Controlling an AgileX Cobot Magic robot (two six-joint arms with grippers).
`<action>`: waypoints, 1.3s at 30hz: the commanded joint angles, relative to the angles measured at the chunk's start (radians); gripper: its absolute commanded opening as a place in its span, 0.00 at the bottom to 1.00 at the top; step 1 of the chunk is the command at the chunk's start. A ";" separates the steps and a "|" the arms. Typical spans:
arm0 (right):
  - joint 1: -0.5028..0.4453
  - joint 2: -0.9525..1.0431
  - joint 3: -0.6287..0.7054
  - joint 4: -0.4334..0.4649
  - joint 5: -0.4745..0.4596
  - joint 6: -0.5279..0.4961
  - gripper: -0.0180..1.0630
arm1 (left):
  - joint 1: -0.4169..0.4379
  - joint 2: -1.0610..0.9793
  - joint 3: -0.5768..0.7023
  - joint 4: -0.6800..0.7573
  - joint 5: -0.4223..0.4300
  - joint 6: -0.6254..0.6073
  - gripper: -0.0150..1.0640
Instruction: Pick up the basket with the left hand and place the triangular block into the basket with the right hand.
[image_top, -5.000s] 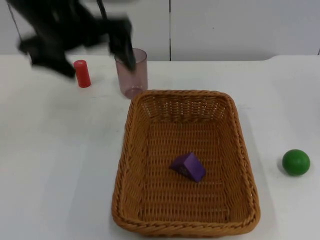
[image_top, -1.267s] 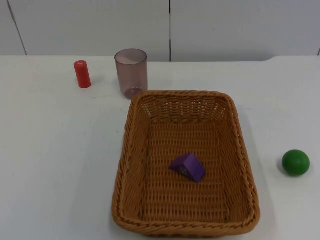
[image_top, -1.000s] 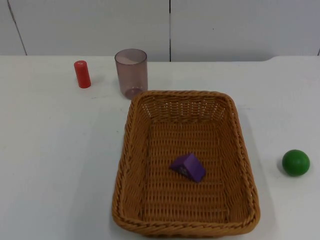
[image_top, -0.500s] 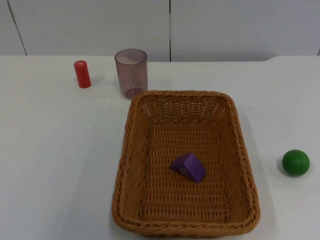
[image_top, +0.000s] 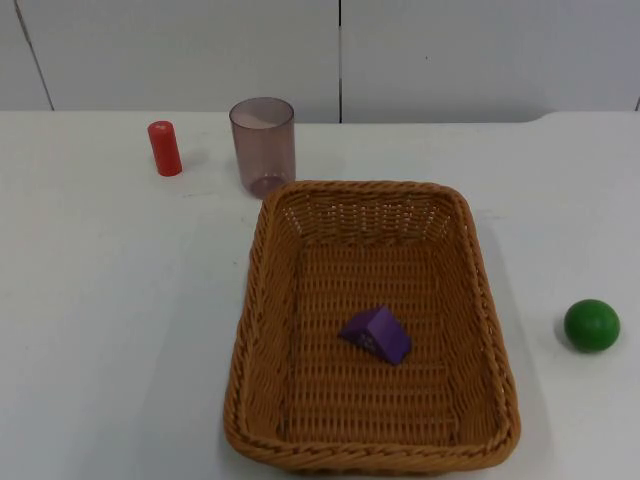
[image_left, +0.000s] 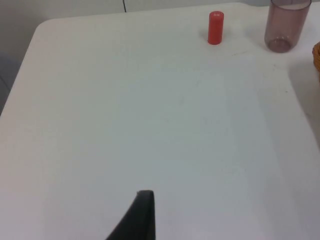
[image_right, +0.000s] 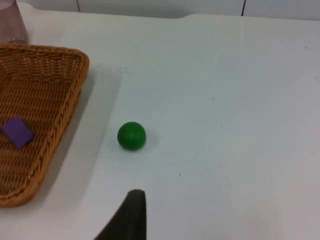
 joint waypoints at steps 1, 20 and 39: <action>-0.003 -0.002 0.001 0.000 -0.007 0.004 0.98 | -0.004 -0.003 0.004 0.002 -0.012 -0.002 0.99; -0.003 -0.002 0.002 -0.088 -0.008 0.069 0.98 | -0.004 -0.003 0.004 0.002 -0.012 -0.002 0.99; -0.003 -0.002 0.002 -0.068 -0.008 0.033 0.98 | -0.004 -0.003 0.004 0.004 -0.012 -0.002 0.99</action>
